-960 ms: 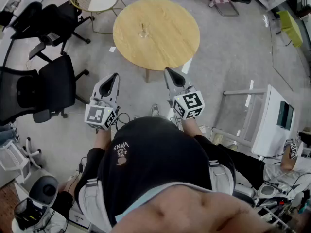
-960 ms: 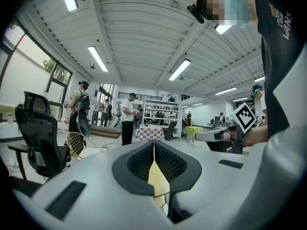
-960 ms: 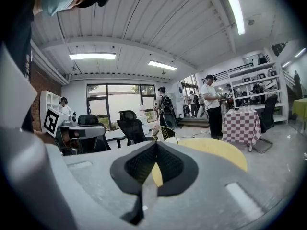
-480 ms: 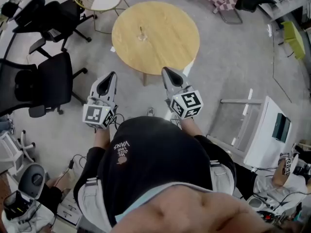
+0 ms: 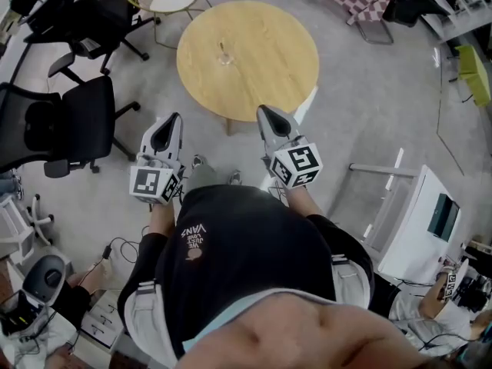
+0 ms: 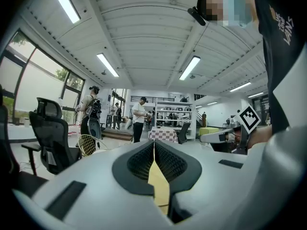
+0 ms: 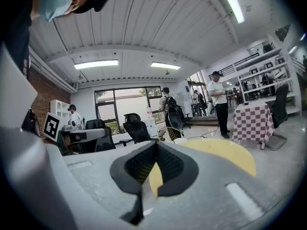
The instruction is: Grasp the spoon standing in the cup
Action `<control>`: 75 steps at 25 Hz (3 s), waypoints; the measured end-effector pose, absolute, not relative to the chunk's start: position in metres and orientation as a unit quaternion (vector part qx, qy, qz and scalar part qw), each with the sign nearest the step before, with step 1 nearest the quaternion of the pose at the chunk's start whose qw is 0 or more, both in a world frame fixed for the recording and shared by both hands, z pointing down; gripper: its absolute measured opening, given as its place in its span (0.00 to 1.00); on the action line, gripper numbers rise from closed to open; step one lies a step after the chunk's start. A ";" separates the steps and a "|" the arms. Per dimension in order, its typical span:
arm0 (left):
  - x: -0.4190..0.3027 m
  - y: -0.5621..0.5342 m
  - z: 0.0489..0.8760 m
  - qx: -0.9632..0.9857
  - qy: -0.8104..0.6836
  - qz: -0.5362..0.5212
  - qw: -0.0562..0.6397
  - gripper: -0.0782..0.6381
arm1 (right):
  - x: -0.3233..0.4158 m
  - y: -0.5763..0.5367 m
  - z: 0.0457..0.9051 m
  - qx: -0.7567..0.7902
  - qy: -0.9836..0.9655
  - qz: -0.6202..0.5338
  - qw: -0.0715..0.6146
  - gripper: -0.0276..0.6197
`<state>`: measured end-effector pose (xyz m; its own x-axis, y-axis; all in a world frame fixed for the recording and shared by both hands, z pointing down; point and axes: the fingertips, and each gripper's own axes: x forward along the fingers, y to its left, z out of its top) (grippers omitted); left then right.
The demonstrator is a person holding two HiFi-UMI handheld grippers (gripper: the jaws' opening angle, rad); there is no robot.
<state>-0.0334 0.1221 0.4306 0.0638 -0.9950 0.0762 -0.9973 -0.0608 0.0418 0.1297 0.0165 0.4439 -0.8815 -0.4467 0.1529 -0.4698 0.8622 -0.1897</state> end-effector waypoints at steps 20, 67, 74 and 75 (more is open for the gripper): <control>-0.103 0.051 0.427 0.797 -0.602 0.020 0.044 0.12 | 0.058 -0.020 0.441 0.305 -0.944 0.111 0.053 0.04; -0.151 -0.087 0.439 0.887 -0.459 0.009 0.042 0.12 | 0.006 -0.116 0.438 0.404 -0.906 0.121 0.050 0.04; -0.137 -0.112 0.441 0.894 -0.448 0.020 0.019 0.12 | 0.010 -0.141 0.440 0.394 -0.910 0.119 0.053 0.04; -0.135 -0.115 0.441 0.895 -0.445 0.020 0.017 0.12 | 0.010 -0.144 0.440 0.393 -0.910 0.119 0.053 0.04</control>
